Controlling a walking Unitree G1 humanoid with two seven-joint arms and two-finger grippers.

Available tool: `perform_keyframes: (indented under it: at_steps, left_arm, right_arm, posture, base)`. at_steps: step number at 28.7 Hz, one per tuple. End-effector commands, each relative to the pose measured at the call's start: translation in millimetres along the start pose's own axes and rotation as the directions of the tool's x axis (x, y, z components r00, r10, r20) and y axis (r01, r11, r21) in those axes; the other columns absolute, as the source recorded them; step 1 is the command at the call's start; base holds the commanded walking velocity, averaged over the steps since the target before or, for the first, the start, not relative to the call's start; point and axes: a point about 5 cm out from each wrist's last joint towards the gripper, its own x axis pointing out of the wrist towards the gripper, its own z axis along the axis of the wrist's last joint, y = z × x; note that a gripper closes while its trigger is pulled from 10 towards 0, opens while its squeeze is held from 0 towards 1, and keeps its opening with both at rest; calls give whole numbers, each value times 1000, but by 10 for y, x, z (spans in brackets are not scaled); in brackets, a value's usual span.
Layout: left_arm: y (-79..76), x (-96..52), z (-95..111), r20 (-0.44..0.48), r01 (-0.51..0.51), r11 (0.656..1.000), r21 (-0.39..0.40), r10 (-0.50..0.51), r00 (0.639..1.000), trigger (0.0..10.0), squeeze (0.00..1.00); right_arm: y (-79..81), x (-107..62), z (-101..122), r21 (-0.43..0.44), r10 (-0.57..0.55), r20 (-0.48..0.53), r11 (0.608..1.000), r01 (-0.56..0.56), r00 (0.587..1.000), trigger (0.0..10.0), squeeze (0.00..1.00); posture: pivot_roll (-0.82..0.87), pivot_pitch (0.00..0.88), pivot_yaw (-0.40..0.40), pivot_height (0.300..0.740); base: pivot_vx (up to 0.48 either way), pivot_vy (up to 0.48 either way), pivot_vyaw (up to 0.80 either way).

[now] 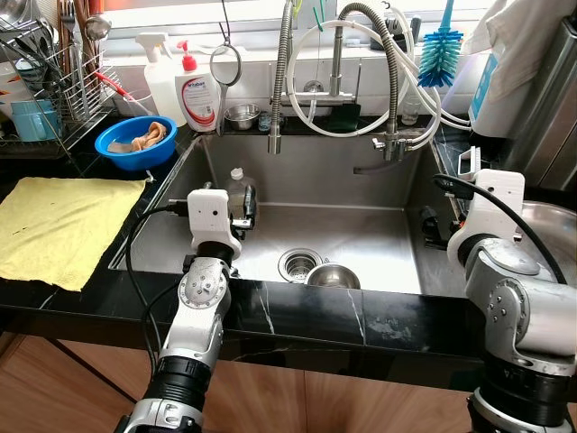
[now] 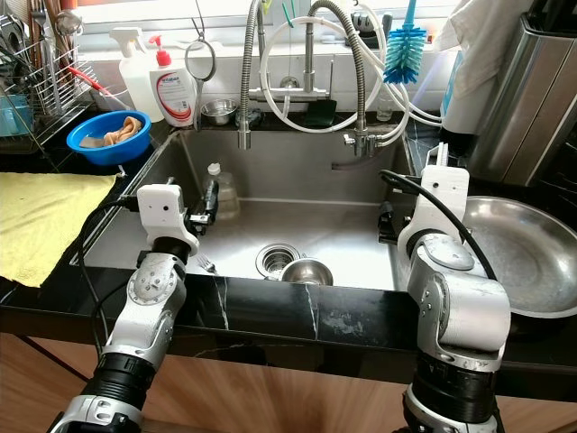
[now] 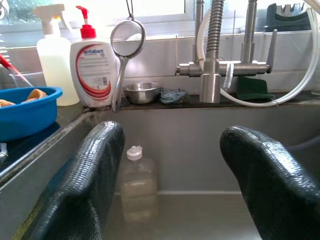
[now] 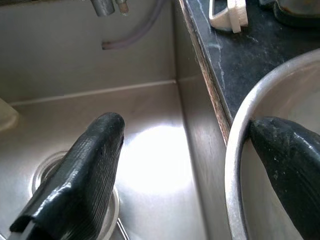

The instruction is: Kitchen organization

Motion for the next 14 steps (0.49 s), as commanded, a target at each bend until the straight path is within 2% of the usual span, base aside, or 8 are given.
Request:
perform_keyframes:
  at_steps: [1,11,13,14]
  left_arm:
    - [11,3,-12,-1,3,1000,-10,-3,1000,10000,0]
    - [-22,22,-1,5,13,1000,-23,-13,1000,10000,0]
    - [-22,24,0,8,14,1000,-22,-13,1000,10000,0]
    - [-20,24,2,9,12,1000,-22,-12,1000,10000,0]
  right_arm:
    - [-58,23,-48,16,-46,-20,999,46,999,10000,0]
    - [-86,35,-44,29,-80,-16,996,81,997,10000,0]
    - [-74,39,-40,33,-73,-11,997,73,997,0,0]
    - [-69,40,-38,32,-69,-10,997,70,998,0,0]
  posture:
    - [-337,0,54,740]
    - [-339,0,56,740]
    - [-337,0,56,740]
    - [-337,0,56,740]
  base:
    - [0,0,0]
    - [0,0,0]
    - [0,0,0]
    - [0,0,0]
